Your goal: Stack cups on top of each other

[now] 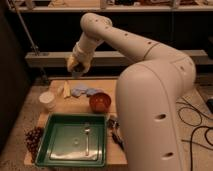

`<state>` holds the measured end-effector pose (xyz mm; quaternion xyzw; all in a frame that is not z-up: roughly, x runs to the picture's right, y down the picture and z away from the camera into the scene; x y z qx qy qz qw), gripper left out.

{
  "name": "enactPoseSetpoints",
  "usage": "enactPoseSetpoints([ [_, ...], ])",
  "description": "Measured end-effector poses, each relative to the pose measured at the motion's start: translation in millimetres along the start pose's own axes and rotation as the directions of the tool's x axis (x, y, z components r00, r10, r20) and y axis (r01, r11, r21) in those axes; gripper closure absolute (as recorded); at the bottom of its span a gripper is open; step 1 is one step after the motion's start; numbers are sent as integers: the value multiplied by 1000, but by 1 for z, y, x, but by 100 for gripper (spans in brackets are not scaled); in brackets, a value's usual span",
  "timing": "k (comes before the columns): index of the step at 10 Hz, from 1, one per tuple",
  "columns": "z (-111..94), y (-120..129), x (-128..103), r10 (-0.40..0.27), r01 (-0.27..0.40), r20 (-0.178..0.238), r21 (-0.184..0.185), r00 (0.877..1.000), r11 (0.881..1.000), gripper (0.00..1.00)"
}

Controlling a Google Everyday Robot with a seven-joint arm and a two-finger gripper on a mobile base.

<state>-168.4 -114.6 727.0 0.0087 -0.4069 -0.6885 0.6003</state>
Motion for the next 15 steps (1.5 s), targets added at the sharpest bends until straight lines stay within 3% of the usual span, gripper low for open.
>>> enactPoseSetpoints([
  [3,36,-59,19,-75,74,60,33,995,997,100],
  [8,98,-100,17,-146,136,176,65,973,989,100],
  [11,120,-106,8,-170,158,219,72,961,985,100],
  [15,135,-103,2,-175,162,234,75,956,984,100],
])
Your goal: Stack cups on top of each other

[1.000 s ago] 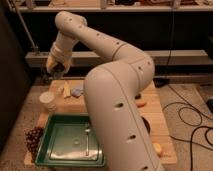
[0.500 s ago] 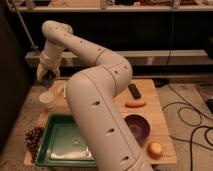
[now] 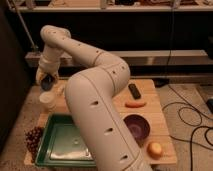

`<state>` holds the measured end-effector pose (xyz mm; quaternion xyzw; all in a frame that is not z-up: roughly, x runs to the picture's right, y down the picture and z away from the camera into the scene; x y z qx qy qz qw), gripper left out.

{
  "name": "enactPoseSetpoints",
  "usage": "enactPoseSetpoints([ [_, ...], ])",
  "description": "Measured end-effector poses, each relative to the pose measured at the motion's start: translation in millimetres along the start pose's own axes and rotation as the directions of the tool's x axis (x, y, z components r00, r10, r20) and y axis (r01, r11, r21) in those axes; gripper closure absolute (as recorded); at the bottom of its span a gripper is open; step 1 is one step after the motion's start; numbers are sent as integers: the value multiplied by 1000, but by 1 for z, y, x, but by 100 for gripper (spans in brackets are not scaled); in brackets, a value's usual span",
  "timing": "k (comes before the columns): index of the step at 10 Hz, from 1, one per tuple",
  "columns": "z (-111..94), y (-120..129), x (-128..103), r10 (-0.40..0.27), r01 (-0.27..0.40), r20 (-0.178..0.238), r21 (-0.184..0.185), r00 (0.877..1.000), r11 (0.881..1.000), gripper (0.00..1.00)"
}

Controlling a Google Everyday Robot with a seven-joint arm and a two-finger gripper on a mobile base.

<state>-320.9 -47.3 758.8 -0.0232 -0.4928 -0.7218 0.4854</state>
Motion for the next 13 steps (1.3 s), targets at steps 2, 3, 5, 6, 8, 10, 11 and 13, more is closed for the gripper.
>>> enactPoseSetpoints([
  [2,8,-1,1,-4,4,7,1,1000,1000,100],
  [3,15,-3,3,-7,7,16,-2,1000,1000,100],
  [5,25,-3,6,-9,9,29,-6,1000,1000,100],
  [6,34,-1,7,-5,6,38,-6,999,1000,100],
  [8,44,3,9,0,0,48,-4,999,1000,100],
  [10,53,4,10,1,-1,60,-3,998,1000,100],
  [11,57,3,10,0,0,67,-4,998,1000,100],
  [13,66,1,11,-3,3,79,-6,997,1000,100],
])
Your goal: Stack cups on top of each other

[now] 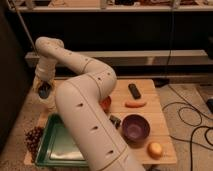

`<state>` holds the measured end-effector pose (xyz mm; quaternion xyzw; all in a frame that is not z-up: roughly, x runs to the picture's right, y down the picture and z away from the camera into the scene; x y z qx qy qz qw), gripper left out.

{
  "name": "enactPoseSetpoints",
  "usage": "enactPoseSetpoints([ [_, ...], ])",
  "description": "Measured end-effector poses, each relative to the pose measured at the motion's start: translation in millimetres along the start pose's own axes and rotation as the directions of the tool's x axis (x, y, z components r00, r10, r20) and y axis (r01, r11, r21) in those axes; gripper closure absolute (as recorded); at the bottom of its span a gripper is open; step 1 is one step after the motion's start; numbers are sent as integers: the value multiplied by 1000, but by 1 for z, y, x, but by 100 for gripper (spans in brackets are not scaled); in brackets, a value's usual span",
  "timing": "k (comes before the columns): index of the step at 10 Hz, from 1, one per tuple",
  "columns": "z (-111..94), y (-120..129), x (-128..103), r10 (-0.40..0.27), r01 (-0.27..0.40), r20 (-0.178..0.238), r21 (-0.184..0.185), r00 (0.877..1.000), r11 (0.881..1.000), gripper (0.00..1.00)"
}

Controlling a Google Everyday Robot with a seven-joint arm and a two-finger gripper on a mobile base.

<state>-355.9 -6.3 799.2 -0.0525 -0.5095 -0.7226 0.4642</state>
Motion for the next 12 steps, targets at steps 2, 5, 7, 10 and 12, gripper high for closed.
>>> enactPoseSetpoints([
  [2,5,2,1,3,-3,6,-4,1000,1000,100],
  [5,14,8,5,19,-19,13,-11,1000,1000,100],
  [7,18,11,8,24,-24,18,-14,1000,1000,100],
  [10,24,15,11,35,-34,28,-12,999,999,97],
  [12,24,18,11,40,-40,36,-6,999,999,79],
])
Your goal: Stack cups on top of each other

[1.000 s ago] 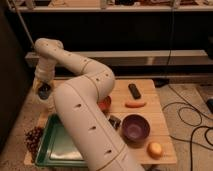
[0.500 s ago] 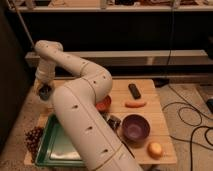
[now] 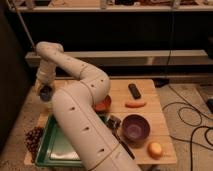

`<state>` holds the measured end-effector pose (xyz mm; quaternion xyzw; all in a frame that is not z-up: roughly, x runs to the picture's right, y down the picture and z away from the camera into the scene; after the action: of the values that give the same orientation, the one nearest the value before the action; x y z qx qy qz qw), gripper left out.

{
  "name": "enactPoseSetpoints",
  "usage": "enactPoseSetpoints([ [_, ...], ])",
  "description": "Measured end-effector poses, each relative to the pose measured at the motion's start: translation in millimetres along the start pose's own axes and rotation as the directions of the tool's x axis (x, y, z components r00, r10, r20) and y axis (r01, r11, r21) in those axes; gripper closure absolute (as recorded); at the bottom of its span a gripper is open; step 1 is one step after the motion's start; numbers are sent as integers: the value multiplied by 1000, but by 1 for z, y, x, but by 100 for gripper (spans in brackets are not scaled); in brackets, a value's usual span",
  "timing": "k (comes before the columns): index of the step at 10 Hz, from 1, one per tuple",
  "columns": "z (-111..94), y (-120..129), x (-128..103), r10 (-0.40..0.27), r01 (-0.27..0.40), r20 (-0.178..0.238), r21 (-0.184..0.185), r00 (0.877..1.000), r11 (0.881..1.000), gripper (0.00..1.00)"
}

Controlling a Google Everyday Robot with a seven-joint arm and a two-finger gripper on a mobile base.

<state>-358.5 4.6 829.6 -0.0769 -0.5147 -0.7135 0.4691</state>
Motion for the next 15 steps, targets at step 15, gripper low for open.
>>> enactPoseSetpoints([
  [15,-2,1,0,3,-3,-2,-6,1000,1000,67],
])
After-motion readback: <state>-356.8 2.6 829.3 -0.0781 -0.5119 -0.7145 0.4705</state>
